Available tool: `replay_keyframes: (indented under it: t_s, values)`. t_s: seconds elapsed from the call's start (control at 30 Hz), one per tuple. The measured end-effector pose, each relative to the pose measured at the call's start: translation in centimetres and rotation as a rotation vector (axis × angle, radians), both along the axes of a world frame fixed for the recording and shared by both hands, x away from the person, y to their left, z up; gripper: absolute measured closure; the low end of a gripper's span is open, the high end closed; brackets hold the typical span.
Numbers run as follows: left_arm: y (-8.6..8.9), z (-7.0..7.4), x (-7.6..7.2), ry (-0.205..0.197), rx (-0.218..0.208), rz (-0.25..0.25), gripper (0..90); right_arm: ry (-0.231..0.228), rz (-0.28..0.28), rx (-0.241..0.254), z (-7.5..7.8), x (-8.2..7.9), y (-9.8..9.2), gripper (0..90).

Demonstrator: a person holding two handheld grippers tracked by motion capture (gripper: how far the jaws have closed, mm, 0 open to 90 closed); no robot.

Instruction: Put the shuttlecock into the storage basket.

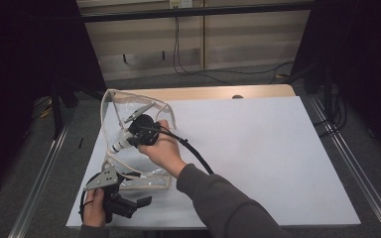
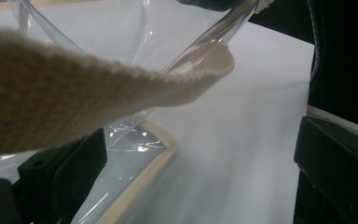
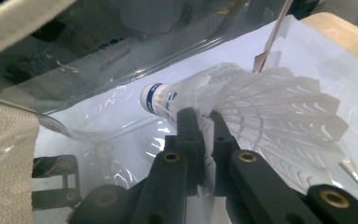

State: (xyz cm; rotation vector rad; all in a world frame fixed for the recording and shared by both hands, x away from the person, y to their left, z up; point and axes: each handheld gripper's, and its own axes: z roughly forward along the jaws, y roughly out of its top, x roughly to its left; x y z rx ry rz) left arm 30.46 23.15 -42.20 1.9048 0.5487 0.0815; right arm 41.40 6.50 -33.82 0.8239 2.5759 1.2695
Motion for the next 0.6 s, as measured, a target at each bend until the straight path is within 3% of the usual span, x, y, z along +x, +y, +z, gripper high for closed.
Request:
replay_keyframes:
  t_s: [0.27, 0.6]
  values:
    - [0.0, 0.0, 0.0, 0.002, 0.001, -0.001, 2.5, 0.003, 0.030, -0.042, -1.0, -0.1, 0.6, 87.4]
    - [0.0, 0.0, 0.1, 0.002, -0.001, -0.005, 2.4, 0.007, 0.055, -0.061, -1.5, -0.2, 1.1, 87.2]
